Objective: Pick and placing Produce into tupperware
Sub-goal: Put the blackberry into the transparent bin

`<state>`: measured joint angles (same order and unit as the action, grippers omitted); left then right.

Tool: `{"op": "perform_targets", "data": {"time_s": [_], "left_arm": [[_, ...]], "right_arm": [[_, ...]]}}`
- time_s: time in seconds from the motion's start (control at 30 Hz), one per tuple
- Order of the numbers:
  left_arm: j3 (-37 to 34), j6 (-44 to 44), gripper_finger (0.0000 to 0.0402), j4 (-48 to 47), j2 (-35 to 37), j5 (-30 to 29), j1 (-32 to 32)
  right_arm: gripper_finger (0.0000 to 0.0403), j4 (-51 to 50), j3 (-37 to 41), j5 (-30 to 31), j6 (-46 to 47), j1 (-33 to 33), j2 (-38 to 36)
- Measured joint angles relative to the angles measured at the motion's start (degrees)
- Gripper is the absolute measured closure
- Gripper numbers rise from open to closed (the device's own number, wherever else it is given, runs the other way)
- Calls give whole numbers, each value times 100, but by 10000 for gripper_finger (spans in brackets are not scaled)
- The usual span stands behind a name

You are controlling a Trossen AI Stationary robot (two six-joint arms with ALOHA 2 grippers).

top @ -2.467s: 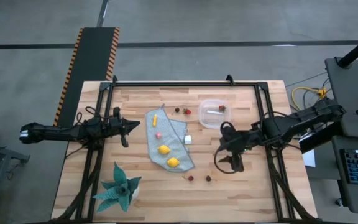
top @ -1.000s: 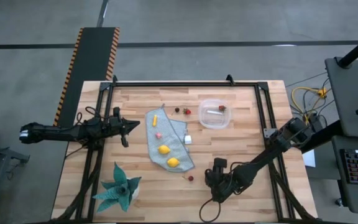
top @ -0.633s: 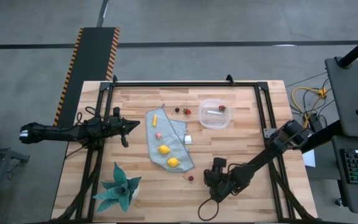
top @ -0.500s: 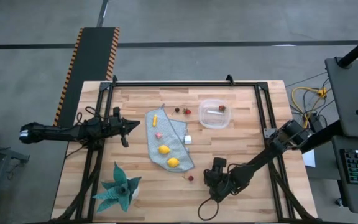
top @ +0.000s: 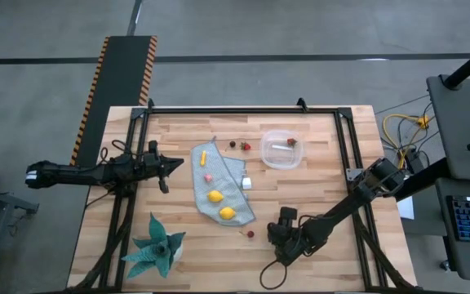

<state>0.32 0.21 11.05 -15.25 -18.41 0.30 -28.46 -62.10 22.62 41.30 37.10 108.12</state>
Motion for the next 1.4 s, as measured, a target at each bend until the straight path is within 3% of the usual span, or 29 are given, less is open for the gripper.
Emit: {"op": "perform_targets", "data": {"time_s": [0.77,1.4], "left_arm": [[0,0,401,2,-9,-1,-1],[0,1,401,2,-11,-2,0]], "right_arm": [[309,10,8,38,24,0,7],[318,-135,-38,-12,-20,0,-4]]}}
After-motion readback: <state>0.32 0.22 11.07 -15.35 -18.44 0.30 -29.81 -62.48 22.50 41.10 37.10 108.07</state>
